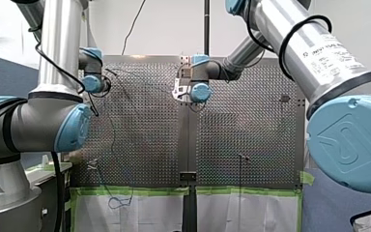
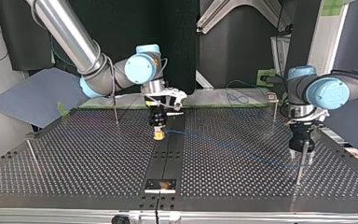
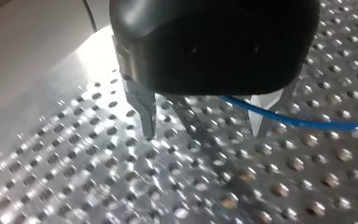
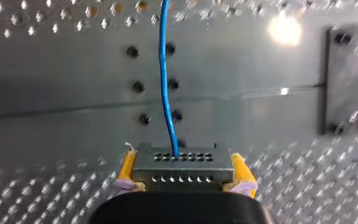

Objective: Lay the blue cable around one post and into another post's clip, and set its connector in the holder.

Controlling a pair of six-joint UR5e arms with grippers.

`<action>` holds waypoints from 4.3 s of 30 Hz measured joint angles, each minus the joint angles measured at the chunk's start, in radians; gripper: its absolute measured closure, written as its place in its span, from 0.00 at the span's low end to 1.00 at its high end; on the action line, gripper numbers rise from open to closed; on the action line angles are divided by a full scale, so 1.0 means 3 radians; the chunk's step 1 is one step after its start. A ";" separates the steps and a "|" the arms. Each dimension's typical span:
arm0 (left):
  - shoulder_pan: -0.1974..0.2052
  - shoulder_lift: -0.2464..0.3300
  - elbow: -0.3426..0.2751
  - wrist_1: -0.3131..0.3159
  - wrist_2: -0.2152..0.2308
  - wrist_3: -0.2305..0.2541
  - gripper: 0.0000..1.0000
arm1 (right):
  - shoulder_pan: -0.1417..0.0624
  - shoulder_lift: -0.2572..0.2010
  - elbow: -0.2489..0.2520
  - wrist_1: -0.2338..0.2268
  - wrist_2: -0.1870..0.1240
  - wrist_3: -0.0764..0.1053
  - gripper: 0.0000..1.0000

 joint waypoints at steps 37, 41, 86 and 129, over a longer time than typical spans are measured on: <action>-0.0077 -0.0043 0.0000 -0.0046 -0.0089 0.0137 0.00 | -0.0241 0.0479 0.1131 -0.1132 0.1131 0.0374 1.00; -0.0078 -0.0043 0.0000 -0.0046 -0.0089 0.0136 0.00 | -0.0298 0.0602 0.1254 -0.1255 0.1254 0.0403 1.00; -0.0129 -0.0044 0.0000 -0.0046 -0.0089 0.0140 0.00 | -0.1508 0.1845 0.2245 -0.2497 0.0340 0.1008 1.00; -0.0147 -0.0043 0.0000 -0.0151 -0.0221 0.0230 0.00 | -0.2765 0.2929 0.1780 -0.3009 -0.0081 0.0966 1.00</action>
